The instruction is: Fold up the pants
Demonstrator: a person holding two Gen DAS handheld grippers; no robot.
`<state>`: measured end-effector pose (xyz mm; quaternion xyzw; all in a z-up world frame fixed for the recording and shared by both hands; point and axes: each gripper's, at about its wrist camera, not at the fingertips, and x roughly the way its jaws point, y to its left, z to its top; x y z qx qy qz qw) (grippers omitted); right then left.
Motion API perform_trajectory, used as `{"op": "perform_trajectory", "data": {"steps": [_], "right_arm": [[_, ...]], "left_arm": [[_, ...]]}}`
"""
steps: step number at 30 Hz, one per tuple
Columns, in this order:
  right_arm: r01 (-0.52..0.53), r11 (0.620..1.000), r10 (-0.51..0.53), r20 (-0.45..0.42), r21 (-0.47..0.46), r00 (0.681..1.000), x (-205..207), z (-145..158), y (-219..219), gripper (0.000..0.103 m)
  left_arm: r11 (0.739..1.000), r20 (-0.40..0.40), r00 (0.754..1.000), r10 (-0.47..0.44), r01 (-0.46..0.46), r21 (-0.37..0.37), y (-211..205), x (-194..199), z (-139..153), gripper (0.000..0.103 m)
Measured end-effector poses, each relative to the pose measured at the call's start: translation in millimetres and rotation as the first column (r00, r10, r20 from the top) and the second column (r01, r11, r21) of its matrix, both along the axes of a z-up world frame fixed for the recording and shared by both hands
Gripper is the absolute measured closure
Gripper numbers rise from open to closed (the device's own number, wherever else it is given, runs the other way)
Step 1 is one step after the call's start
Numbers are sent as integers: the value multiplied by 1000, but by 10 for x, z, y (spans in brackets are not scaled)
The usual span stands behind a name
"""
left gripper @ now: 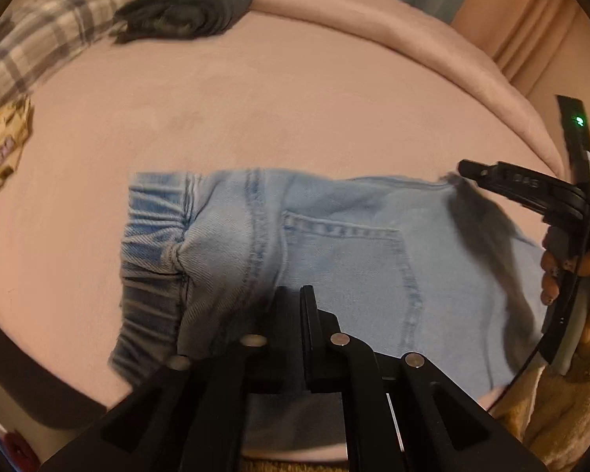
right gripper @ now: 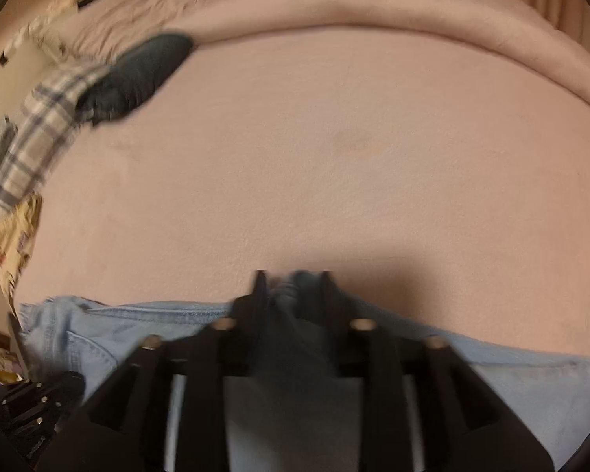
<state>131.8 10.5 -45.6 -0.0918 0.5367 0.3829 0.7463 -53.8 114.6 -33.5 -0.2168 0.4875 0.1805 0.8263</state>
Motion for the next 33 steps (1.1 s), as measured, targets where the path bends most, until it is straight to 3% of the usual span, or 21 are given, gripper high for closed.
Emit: {"op": "perform_trajectory", "data": {"steps": [3, 7, 10, 13, 15, 17, 20, 22, 24, 28, 30, 33], "right_arm": [[71, 997, -71, 79, 7, 994, 17, 263, -407, 50], [116, 993, -117, 44, 5, 992, -17, 278, -946, 51], [119, 991, -113, 84, -64, 990, -41, 91, -1187, 62], [191, 971, -181, 81, -141, 980, 110, -193, -1438, 80], [238, 966, -230, 80, -99, 970, 242, -244, -1667, 103], [298, 949, -290, 85, -105, 953, 392, -273, -1894, 103], [311, 950, -311, -8, -24, 950, 536, -325, -2148, 103], [360, 932, -358, 56, -39, 932, 573, -280, -2275, 103], [374, 927, -373, 45, -7, 927, 598, -221, -2373, 103], [477, 879, -473, 92, -15, 876, 588, -73, -2666, 91], [514, 857, -510, 99, -20, 854, 566, -16, -2865, 75], [544, 838, -537, 108, -41, 836, 515, -11, -3156, 74]], "left_arm": [[999, 56, 998, -36, 35, 14, -112, 1, 167, 97], [989, 113, 985, -134, 140, -47, -330, 182, 167, 97], [988, 38, 987, -155, 156, -22, -453, 359, -30, 97], [993, -43, 993, -115, 114, -12, -442, 444, -281, 97], [994, -32, 994, -109, 109, -5, -424, 416, -290, 97], [995, -40, 994, -103, 102, -22, -398, 434, -282, 97], [993, -64, 991, -116, 116, -16, -427, 476, -240, 97], [989, -62, 987, -148, 146, -33, -473, 570, -135, 97], [981, -17, 982, -189, 188, -47, -535, 690, -29, 96], [951, 80, 949, -303, 307, -41, -857, 1131, 155, 96], [936, 75, 936, -343, 348, -56, -988, 1412, 104, 96], [912, 52, 917, -395, 398, -100, -1183, 1791, -69, 96]]}}
